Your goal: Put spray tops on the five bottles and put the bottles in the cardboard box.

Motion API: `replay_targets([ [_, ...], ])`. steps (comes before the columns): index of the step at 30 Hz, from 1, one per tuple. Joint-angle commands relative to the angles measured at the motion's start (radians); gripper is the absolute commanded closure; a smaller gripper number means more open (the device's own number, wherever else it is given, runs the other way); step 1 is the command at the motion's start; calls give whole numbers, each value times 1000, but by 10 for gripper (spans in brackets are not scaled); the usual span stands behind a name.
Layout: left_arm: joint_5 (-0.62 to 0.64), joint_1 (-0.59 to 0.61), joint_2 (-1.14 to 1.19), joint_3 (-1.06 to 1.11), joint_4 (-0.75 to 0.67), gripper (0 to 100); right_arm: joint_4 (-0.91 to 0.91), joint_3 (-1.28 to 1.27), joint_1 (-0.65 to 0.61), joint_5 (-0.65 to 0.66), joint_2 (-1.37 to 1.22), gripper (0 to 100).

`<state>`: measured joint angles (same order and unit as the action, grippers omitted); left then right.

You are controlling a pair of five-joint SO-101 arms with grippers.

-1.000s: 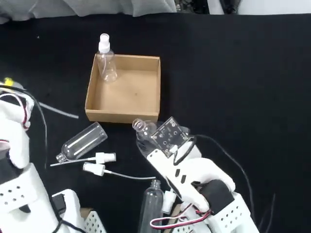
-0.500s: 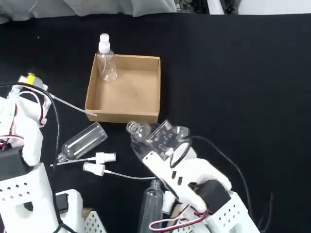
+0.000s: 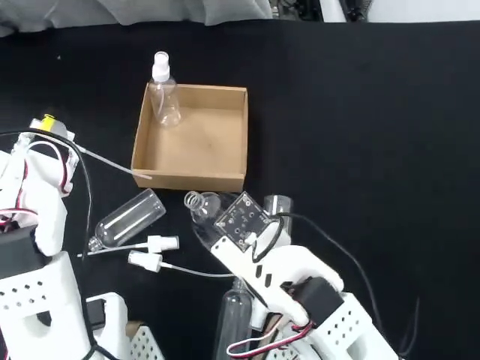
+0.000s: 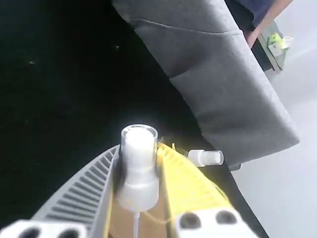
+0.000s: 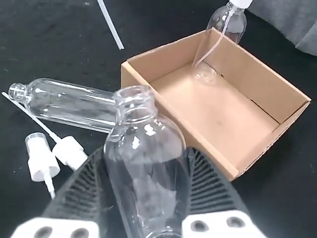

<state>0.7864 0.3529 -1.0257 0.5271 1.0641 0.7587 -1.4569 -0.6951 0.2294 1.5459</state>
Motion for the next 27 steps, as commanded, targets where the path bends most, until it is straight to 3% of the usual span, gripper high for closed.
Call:
replay_targets([
  [1,40,-10,-23,-4,0,972,-35,5,-25,3,21,969],
  [10,161,-21,-37,-5,0,972,-52,-10,-26,57,22,972],
  [22,187,-28,-339,139,-68,972,-114,-45,-25,60,22,973],
  [27,181,-133,-413,165,-48,972,-118,-44,-25,60,22,973],
])
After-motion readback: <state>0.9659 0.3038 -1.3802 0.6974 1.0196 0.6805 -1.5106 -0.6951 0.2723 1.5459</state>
